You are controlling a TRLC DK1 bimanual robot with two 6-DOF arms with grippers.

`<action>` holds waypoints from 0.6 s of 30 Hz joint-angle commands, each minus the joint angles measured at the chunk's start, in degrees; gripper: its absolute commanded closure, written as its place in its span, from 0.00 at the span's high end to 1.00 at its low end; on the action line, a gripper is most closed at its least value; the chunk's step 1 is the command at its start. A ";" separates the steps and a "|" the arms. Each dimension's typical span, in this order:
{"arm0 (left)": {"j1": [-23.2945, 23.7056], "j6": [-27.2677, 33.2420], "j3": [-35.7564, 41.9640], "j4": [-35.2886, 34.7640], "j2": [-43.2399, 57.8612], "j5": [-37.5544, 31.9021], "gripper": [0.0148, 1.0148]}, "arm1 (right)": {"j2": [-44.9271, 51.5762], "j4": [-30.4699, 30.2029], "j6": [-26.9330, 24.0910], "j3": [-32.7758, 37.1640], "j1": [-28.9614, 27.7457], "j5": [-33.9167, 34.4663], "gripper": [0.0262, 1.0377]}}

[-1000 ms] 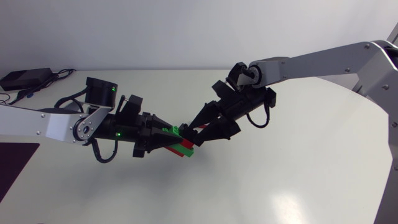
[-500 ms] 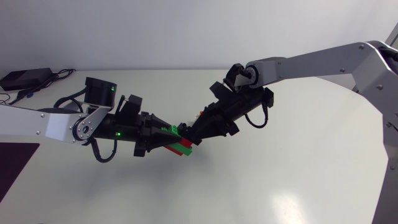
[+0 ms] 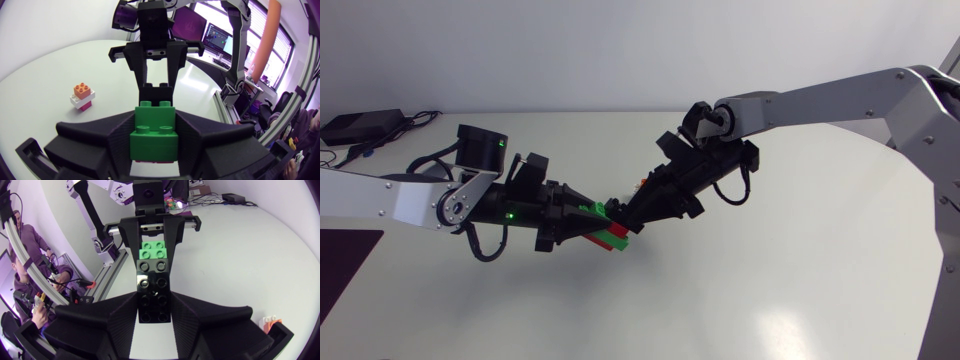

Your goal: Disassemble duplo

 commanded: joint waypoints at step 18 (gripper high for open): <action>-0.68 1.30 0.47 -0.04 -1.23 2.07 0.01 | -3.32 17.15 14.18 -3.94 0.17 13.56 0.17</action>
